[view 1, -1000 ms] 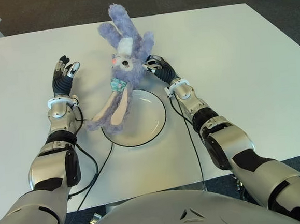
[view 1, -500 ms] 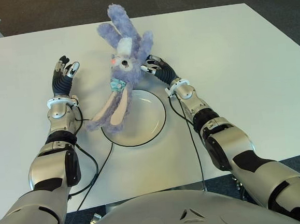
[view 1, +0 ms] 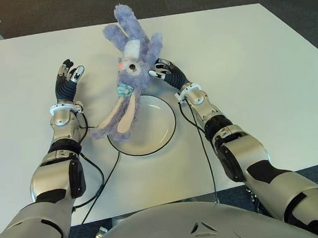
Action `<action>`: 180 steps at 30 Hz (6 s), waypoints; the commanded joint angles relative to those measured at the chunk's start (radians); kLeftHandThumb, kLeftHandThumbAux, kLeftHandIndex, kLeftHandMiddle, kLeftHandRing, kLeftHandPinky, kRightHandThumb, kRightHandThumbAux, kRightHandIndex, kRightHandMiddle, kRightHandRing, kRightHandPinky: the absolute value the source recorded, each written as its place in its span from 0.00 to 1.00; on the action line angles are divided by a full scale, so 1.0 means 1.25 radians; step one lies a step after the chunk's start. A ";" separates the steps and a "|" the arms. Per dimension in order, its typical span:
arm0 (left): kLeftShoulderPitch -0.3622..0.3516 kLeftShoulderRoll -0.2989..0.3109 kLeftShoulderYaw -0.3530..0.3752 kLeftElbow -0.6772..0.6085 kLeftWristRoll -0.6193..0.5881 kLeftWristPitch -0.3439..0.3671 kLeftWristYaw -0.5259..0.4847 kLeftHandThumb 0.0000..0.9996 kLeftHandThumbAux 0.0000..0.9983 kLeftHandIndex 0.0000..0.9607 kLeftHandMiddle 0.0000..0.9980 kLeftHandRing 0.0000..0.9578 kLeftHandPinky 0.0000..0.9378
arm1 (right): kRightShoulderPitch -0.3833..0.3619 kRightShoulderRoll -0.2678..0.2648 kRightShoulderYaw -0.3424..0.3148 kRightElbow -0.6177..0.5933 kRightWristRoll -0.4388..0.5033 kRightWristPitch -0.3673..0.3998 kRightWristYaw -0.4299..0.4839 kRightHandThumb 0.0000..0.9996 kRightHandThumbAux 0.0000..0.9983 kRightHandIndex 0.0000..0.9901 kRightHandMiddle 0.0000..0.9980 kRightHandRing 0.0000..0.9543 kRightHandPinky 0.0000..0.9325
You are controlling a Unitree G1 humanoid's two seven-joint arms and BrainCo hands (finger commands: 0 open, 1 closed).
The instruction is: Put the doll into the plate.
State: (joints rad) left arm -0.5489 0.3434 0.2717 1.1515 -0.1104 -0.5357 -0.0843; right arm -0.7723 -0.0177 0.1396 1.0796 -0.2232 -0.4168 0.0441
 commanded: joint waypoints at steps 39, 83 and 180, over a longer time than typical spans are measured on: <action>0.086 -0.041 0.009 0.050 0.004 0.010 -0.017 0.00 0.47 0.00 0.07 0.09 0.11 | 0.294 0.048 0.014 -0.311 0.068 0.063 0.072 0.12 0.48 0.00 0.01 0.05 0.11; 0.074 -0.036 0.000 0.049 0.016 0.030 -0.009 0.00 0.47 0.01 0.09 0.10 0.13 | 0.380 0.037 0.014 -0.418 0.118 0.097 0.120 0.11 0.50 0.00 0.00 0.03 0.11; 0.067 -0.030 -0.015 0.043 0.009 0.037 0.005 0.00 0.47 0.01 0.09 0.12 0.16 | 0.322 0.123 -0.143 -0.620 0.623 0.809 0.188 0.10 0.47 0.00 0.00 0.06 0.15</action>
State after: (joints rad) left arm -0.5456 0.3460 0.2602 1.1573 -0.1067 -0.5231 -0.0771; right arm -0.4003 0.1096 -0.0361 0.2813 0.5495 0.5247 0.2963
